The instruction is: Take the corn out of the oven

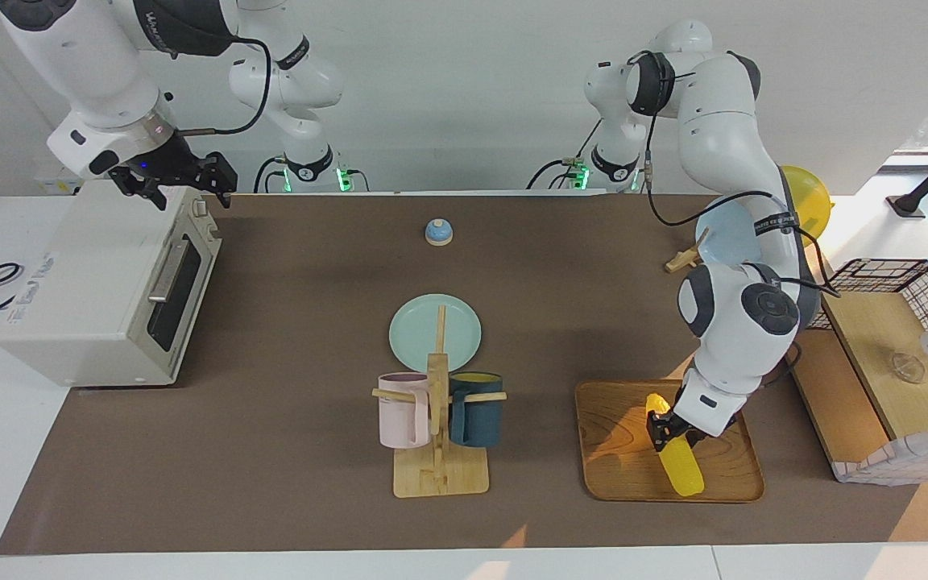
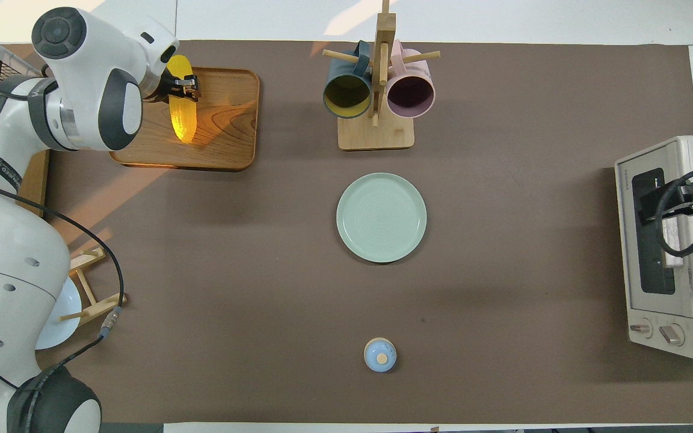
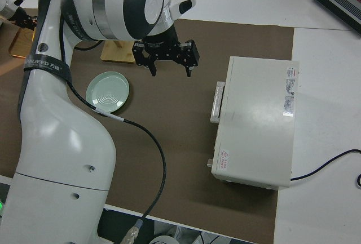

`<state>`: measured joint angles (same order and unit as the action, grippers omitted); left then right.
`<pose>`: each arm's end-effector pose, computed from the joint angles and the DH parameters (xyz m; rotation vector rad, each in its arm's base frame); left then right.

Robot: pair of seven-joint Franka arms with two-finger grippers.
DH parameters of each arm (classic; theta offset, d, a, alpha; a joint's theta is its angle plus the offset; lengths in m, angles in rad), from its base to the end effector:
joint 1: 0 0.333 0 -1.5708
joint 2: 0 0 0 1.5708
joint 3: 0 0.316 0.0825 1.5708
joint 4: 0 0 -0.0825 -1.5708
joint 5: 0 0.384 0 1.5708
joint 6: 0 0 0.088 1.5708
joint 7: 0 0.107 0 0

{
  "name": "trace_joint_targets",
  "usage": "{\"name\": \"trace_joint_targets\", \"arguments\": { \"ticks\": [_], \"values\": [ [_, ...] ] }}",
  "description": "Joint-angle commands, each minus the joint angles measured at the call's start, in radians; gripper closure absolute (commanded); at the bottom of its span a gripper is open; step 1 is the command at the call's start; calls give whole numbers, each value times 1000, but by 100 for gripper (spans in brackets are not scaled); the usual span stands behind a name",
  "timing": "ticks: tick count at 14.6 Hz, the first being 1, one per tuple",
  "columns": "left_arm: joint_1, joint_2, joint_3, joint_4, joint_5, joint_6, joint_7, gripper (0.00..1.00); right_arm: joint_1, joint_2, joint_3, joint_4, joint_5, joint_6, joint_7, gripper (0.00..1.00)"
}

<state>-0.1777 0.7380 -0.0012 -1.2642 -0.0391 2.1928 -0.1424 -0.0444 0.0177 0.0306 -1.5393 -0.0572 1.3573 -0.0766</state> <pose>0.7513 -0.1370 0.3373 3.0641 -0.0251 0.2806 0.5358 -0.0146 0.6132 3.0774 0.0867 -0.3120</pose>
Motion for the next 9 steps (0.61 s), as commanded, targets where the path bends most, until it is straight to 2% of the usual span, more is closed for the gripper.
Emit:
{"name": "trace_joint_targets", "arguments": {
  "ticks": [1,9],
  "values": [
    [3,-40,3,0,13,-63,32,0,-5,-8,-1,1,27,3,5,0],
    [3,-337,6,-15,2,-416,20,0,-5,-8,-1,1,27,3,5,0]
  ]
}}
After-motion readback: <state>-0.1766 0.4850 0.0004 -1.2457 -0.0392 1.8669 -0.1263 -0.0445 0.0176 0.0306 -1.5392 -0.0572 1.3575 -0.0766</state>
